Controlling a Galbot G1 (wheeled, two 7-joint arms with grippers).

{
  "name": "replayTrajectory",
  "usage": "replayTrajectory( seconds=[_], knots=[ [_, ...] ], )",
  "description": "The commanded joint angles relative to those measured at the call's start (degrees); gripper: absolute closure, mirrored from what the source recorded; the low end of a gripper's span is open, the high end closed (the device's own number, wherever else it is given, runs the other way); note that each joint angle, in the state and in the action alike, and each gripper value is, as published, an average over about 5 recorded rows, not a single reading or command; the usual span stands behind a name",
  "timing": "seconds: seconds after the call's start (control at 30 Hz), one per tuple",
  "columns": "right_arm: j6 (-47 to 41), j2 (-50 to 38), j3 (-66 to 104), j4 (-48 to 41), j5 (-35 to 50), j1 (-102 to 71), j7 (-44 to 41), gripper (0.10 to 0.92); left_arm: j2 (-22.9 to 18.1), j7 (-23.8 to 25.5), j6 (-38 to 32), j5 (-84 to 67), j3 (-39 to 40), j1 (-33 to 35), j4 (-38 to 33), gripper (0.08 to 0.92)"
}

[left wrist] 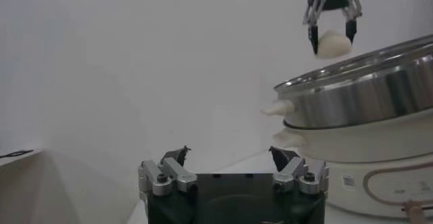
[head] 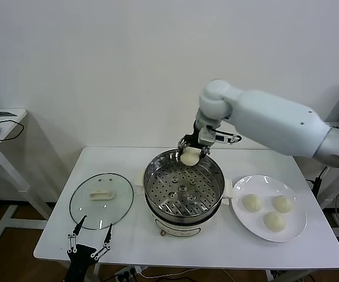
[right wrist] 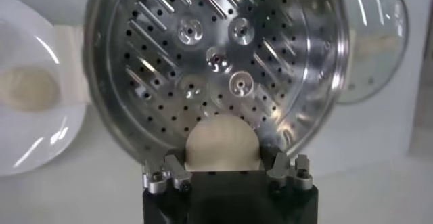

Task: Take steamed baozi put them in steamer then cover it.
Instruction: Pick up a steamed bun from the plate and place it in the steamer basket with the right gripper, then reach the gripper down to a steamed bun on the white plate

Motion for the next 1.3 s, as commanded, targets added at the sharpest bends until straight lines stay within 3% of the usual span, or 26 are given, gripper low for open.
replayTrajectory(
  seconds=[0.03,0.57,0.83,1.07,1.3],
  knots=[
    [2.2,4.6,-1.5,-1.9,-6.2,-4.5,0.6,0.313,0.0,0.0,-0.2,-0.1,-0.1,0.0,0.1,0.177],
    [1.6,8.0,2.0,-7.6,-10.5,-9.7,1.3,0.292,-0.1,-0.1,-0.7,-0.1,-0.6,0.2,0.2,0.177],
    [0.1,6.0,2.6,-4.9,-8.2,-7.8,0.1,0.205,-0.1,-0.1,-0.7,-0.1,-0.7,0.0,0.1,0.177],
    [-6.8,-2.9,4.1,1.1,4.5,-0.3,-9.0,0.203,-0.1,-0.1,-0.7,-0.1,-0.5,-0.3,0.3,0.177],
    [-29.0,-16.6,-2.8,0.9,28.5,8.9,-9.5,0.203,0.2,-0.1,-0.7,0.0,-0.1,-0.4,0.3,0.177]
  ],
)
